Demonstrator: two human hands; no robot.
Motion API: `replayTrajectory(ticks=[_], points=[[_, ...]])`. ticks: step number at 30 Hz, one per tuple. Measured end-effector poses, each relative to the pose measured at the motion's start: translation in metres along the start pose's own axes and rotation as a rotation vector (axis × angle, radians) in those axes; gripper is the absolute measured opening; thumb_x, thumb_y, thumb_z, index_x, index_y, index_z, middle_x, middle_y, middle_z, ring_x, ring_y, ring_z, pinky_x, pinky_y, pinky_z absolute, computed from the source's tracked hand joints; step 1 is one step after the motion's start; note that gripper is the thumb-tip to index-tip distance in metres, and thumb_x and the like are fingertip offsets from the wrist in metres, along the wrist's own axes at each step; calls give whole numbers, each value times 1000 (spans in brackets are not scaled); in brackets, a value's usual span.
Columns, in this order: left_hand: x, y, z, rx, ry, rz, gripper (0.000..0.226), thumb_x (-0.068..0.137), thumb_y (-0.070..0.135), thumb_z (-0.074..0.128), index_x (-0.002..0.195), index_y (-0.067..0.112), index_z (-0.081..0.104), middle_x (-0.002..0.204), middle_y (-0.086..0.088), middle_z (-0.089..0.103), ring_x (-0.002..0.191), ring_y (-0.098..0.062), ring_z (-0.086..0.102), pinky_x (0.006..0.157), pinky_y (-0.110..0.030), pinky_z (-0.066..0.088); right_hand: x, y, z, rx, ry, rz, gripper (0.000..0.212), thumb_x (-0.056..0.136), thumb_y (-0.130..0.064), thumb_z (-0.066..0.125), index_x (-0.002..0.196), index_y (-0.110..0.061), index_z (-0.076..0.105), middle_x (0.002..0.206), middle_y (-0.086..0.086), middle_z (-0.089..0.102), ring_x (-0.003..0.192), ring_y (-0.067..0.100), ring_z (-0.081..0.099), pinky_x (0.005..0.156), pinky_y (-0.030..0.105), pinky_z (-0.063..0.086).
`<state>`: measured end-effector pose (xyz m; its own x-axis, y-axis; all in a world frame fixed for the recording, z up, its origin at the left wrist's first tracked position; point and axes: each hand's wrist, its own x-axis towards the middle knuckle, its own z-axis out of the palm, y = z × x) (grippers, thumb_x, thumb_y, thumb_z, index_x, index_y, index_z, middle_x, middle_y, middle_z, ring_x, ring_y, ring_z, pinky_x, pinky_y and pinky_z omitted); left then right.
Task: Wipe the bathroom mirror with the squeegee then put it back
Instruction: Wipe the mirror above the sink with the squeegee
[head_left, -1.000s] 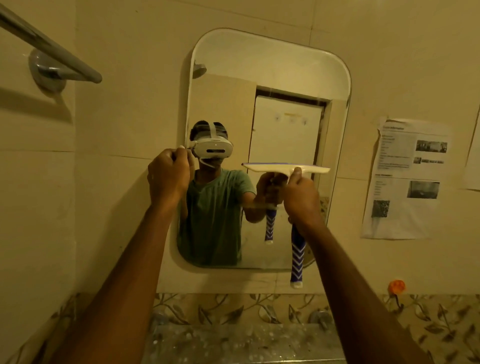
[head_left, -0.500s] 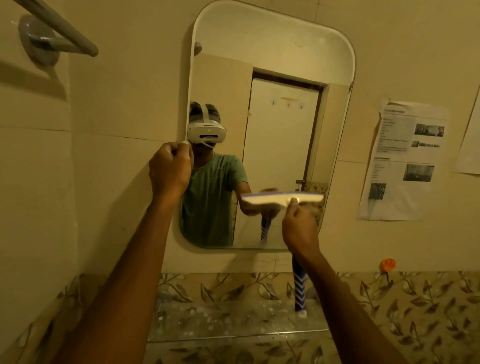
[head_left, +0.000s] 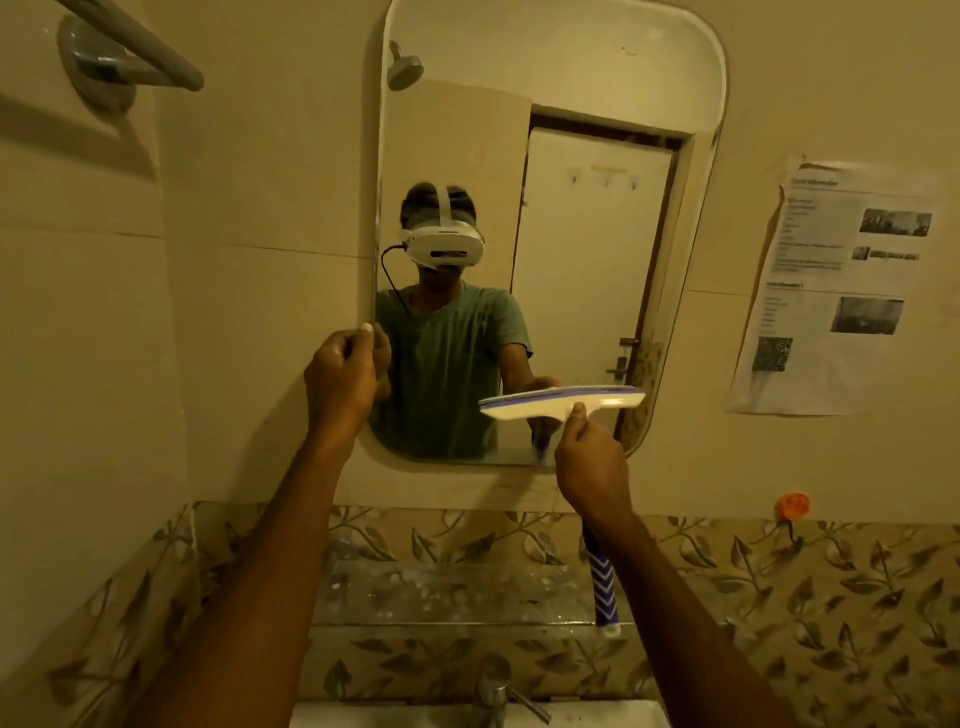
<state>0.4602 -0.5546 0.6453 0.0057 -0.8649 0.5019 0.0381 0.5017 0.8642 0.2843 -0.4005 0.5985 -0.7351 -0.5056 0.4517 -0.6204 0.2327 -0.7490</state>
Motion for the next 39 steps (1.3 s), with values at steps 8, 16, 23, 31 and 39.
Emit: replayTrajectory(ticks=[8,16,23,31,39], points=[[0,4,3,44,33,-9,41,101,39,40,112,8,65,99,-3,60,92,-15,54,71,-25,42,-16,-28,27,-593,-293,-599,25,103,-35,38,95,-16,53,68,-5,49,59,13,55,61,31,53],[-3,4,14,20,145,-22,43,102,37,37,101,4,65,91,-5,58,85,-16,52,58,-18,37,23,5,-3,-760,-348,-643,28,102,-41,39,88,-20,52,75,-2,54,61,12,55,56,28,49],[-1,0,20,49,162,-7,42,101,40,38,109,7,63,99,-3,58,91,-16,53,77,-31,43,41,50,-46,-890,-234,-560,32,103,-40,37,94,-18,58,67,-5,52,55,11,53,54,24,44],[-3,5,18,30,145,-33,43,102,39,36,105,6,64,96,-4,58,90,-17,53,71,-29,41,6,-6,29,-713,-329,-742,52,103,-51,21,73,-22,52,59,-6,45,48,9,42,49,26,32],[4,0,14,37,96,-43,46,99,45,38,103,8,66,98,-6,62,92,-20,57,73,-31,44,39,47,-22,-741,-319,-581,48,103,-52,20,83,-22,52,68,-5,51,56,13,52,49,26,41]])
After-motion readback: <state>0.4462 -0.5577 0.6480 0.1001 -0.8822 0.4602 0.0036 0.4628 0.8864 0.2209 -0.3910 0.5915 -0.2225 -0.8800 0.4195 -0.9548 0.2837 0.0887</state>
